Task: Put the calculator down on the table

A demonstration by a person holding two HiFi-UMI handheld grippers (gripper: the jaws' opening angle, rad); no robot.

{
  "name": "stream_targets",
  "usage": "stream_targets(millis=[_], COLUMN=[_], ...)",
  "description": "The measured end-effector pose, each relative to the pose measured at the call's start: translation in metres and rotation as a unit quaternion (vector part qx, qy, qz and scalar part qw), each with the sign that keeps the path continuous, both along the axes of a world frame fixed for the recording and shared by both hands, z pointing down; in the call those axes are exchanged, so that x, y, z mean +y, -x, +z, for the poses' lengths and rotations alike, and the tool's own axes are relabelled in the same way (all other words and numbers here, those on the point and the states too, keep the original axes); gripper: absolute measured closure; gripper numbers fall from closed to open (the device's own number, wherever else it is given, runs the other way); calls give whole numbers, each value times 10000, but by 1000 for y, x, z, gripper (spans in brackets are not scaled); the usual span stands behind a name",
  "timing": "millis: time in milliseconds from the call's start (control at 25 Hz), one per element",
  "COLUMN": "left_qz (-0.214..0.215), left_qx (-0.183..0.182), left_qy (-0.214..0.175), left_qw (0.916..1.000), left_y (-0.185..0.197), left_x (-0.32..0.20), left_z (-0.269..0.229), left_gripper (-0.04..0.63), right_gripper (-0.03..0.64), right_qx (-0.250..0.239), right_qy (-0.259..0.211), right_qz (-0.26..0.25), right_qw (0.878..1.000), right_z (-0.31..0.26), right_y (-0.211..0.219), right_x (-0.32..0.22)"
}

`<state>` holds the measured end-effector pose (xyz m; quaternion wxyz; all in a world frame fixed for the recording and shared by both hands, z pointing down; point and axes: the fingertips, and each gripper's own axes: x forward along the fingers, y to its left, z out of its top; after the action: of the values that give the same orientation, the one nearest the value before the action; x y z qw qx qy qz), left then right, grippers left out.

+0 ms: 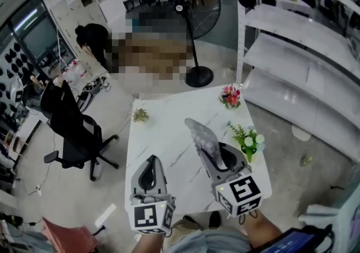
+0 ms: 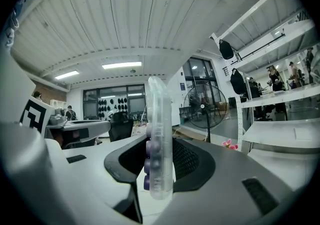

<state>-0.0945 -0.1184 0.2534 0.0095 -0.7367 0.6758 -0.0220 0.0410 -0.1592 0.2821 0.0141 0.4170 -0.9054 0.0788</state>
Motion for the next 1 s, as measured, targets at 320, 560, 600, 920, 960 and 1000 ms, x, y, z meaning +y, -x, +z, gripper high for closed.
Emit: stream_targets(millis=[320,560,600,920,960,1000], left_qz=[-81,-64,-60,43,75,98], left_qx=[41,206,220,258,227,217], left_qy=[-15,128,128,471,499,544], left_qw=[10000,9997,9997,9985,9985,9982], left_y=[16,37,41,62,62,63], left_x=[-13,-25,-28,-50,-51,-53], left_z=[5,25,28,61,66,72], left_gripper=[588,588,588,588,588,588], right_gripper=[468,468,468,468,468,468], right_qx=[121,378,417,713,751,785], right_qy=[87,344,395,922,998,1074], right_qz=[-100,-129,-134,-42,-27,-17], right_qw=[9998,9986,9983,9932,9922,9911], right_z=[8,33,37,87,94,102], right_y=[20,41,45,65,66,68], right_x=[-19,-30,-32,-44,-45,-46])
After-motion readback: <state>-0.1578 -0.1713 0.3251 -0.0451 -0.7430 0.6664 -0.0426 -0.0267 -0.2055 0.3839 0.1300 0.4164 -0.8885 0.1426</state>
